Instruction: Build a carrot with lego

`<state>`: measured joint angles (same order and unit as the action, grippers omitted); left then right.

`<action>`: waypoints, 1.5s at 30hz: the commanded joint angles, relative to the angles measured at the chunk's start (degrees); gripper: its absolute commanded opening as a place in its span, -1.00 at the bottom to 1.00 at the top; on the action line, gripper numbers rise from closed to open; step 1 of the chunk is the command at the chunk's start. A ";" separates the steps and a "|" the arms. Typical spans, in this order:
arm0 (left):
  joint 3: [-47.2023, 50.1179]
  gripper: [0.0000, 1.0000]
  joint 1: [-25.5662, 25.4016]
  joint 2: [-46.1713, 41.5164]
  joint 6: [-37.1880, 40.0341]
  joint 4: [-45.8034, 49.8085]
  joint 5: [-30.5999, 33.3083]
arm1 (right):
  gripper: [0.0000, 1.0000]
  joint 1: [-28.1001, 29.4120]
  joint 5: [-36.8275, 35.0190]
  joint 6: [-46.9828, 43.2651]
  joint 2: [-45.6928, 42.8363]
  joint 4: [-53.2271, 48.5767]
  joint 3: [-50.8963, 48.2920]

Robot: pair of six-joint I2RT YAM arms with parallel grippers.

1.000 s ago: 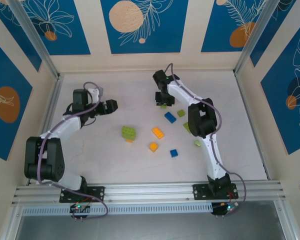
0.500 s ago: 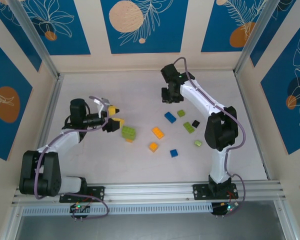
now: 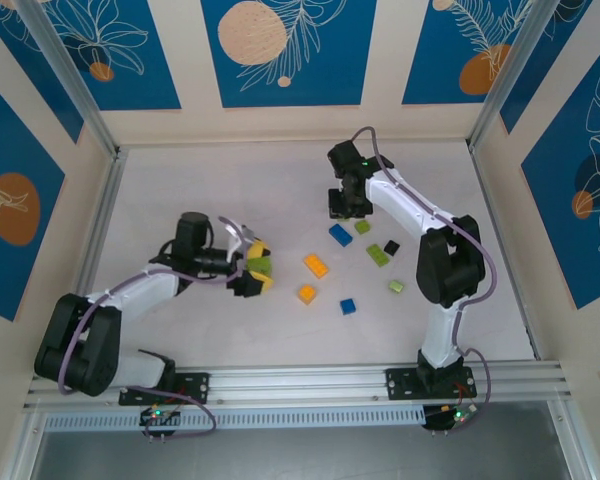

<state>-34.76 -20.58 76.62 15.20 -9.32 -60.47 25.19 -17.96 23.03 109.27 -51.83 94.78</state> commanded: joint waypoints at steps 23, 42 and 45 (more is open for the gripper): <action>4.10 0.80 6.68 1.79 -7.56 -15.88 5.33 | -0.30 0.19 4.15 -1.84 -8.52 2.89 -5.41; 0.24 0.39 3.57 7.09 -0.24 -4.70 0.42 | -0.30 0.65 6.10 -2.00 -7.70 3.21 -3.73; 2.76 0.41 3.60 4.72 -1.68 -7.69 1.88 | -0.30 0.99 6.00 -2.05 -7.76 2.97 -3.55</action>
<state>-32.77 -16.53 82.89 12.56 -17.15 -56.53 25.58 -13.47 21.89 103.04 -48.60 89.86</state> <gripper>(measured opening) 0.704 0.352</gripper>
